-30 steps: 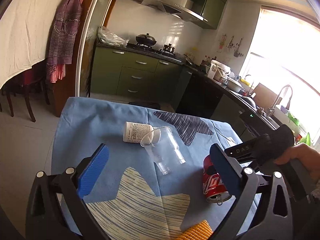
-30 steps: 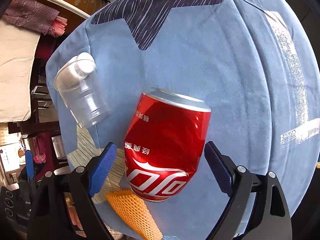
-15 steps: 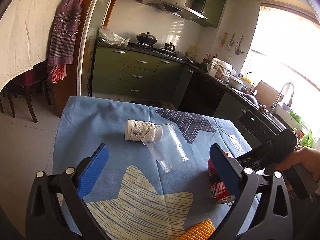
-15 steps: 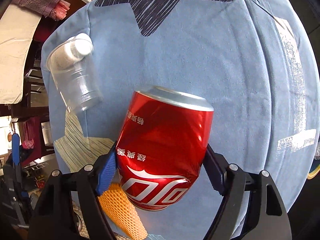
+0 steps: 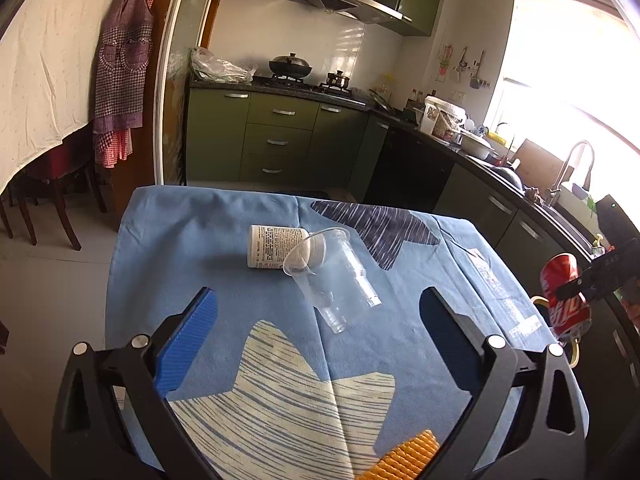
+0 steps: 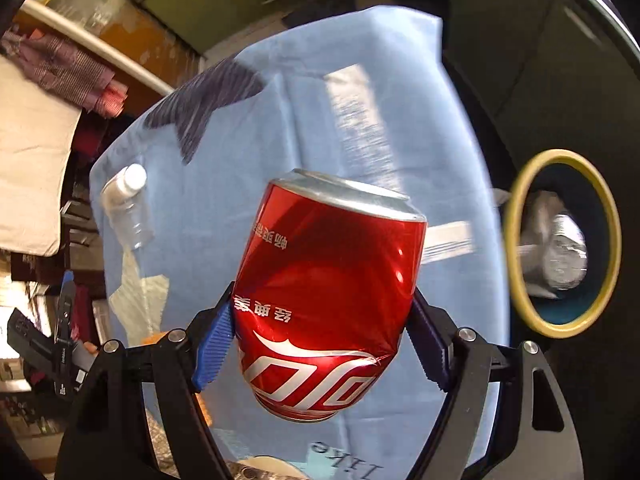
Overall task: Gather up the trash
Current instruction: 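Carry the can over the bin and open the right gripper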
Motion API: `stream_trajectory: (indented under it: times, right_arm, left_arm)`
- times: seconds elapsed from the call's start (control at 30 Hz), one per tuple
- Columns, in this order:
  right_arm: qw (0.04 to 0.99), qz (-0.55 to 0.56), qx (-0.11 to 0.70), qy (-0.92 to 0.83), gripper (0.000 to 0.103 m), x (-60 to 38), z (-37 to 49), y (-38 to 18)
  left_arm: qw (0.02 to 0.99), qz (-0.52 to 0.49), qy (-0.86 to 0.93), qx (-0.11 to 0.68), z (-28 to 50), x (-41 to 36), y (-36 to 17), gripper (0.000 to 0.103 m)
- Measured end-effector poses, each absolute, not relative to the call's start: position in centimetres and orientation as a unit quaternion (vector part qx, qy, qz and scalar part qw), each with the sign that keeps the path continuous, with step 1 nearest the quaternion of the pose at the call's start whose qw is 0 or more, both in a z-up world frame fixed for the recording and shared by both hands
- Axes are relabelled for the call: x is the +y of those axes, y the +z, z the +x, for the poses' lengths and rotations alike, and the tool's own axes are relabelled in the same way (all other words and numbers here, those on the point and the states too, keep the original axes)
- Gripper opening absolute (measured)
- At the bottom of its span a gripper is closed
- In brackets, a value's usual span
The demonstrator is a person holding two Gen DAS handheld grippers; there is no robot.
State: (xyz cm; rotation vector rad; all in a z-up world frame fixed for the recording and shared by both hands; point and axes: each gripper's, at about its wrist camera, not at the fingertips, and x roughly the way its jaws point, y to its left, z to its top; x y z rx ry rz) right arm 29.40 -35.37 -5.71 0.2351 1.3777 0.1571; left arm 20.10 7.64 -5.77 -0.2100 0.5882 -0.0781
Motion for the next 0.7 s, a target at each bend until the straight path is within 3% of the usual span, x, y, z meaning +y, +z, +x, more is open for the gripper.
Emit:
stream_trajectory:
  times: [0.27,0.7]
  right_arm:
    - [0.775,0.139,0.611,-0.088,0.077,-52.0,30.8,-7.7]
    - [0.738,0.214,0.628,-0.123,0.078,-58.4,33.2,-13.7]
  left_arm:
    - [0.954,-0.068,-0.040,0.290,20.3,6.1,-6.1,0.096]
    - [0.953,-0.043,-0.039,0.299,20.7,5.3,-6.6,0.096]
